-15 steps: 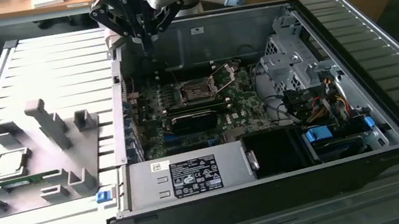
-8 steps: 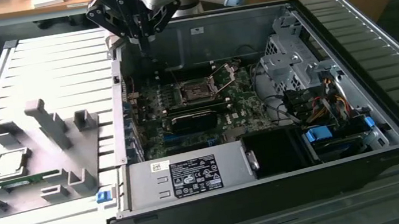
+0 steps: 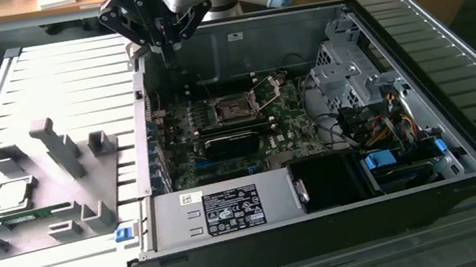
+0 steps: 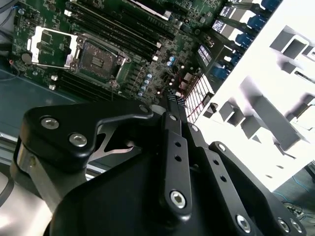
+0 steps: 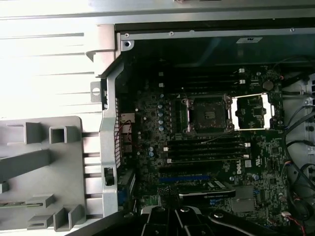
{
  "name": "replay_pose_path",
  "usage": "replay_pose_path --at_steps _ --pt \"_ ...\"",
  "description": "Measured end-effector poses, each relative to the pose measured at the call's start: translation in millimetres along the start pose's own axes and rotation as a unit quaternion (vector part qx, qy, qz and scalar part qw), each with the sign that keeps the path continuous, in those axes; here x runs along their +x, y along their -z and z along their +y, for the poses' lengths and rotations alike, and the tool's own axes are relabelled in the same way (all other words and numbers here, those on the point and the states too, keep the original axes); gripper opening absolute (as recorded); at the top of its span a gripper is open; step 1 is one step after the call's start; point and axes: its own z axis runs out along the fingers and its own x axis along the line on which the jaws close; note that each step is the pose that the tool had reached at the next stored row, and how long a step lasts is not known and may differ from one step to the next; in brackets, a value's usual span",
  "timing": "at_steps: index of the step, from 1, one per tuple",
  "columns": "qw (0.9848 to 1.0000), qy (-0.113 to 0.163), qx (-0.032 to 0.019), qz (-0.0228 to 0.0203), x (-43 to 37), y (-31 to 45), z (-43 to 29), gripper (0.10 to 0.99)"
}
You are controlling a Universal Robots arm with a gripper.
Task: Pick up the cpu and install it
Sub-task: 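Reach for the cpu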
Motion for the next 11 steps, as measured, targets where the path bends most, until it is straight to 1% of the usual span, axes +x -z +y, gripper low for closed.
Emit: replay_pose_path --at_steps 11 --pt "1.0 0.0 0.0 0.0 5.6 0.1 -0.4 0.106"
